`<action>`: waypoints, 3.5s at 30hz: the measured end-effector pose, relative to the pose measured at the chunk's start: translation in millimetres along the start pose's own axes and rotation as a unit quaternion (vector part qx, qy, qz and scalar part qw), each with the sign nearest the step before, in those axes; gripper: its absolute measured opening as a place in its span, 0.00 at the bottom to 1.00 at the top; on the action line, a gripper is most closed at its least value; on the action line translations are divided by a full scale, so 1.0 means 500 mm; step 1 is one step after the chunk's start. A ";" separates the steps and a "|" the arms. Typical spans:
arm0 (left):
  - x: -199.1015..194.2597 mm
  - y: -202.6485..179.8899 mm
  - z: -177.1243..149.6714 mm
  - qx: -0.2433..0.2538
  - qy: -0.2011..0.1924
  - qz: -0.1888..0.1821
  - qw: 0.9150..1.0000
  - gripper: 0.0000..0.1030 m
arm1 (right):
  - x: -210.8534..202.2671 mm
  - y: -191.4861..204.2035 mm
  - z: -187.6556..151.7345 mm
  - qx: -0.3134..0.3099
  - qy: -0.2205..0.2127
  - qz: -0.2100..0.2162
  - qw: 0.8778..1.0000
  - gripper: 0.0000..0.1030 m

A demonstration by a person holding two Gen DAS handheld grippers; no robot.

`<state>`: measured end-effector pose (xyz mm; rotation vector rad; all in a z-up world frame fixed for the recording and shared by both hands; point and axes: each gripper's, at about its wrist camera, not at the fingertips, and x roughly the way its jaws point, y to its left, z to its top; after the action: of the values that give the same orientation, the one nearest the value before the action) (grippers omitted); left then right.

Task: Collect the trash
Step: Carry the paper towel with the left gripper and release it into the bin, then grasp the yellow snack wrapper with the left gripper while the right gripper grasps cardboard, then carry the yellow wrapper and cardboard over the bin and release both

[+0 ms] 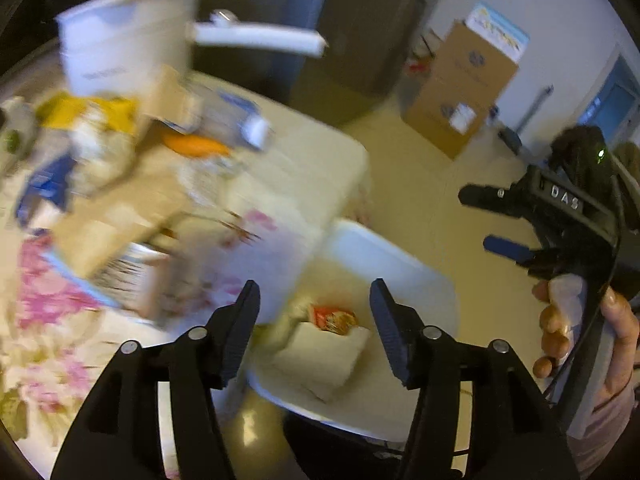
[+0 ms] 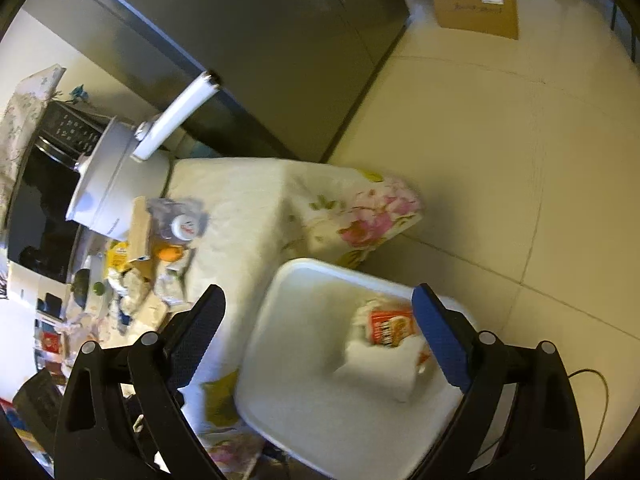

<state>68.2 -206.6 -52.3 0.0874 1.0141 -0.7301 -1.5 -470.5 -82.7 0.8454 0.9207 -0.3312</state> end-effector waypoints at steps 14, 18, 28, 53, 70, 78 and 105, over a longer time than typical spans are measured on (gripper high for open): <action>-0.124 0.292 0.027 -0.157 -0.099 0.112 0.976 0.60 | 0.061 0.268 -0.036 0.015 0.023 0.064 0.998 0.93; -0.132 0.386 0.063 -0.223 -0.110 0.094 0.964 0.60 | 0.103 0.312 -0.078 0.034 0.040 0.077 0.996 0.93; -0.036 0.504 0.182 -0.333 -0.117 0.002 0.936 0.41 | 0.171 0.313 -0.133 0.018 0.056 0.060 0.996 0.93; -0.050 0.488 0.193 -0.299 -0.179 0.004 0.937 0.02 | 0.203 0.285 -0.081 0.073 0.057 0.140 0.986 0.93; -0.343 0.440 -0.066 -0.258 -0.262 0.037 0.929 0.02 | 0.353 0.442 -0.037 0.027 0.104 0.153 0.982 0.72; -0.314 0.467 -0.092 -0.269 -0.237 0.044 0.932 0.02 | 0.380 0.475 -0.019 0.000 0.088 0.142 0.986 0.46; -0.295 0.313 -0.030 -0.220 -0.249 -0.001 0.943 0.02 | 0.069 0.394 0.014 -0.131 -0.047 0.183 0.973 0.01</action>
<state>103.2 -5.2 16.7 -0.4681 0.6661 -0.4737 137.8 -346.0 -10.6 0.7307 0.6843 0.0705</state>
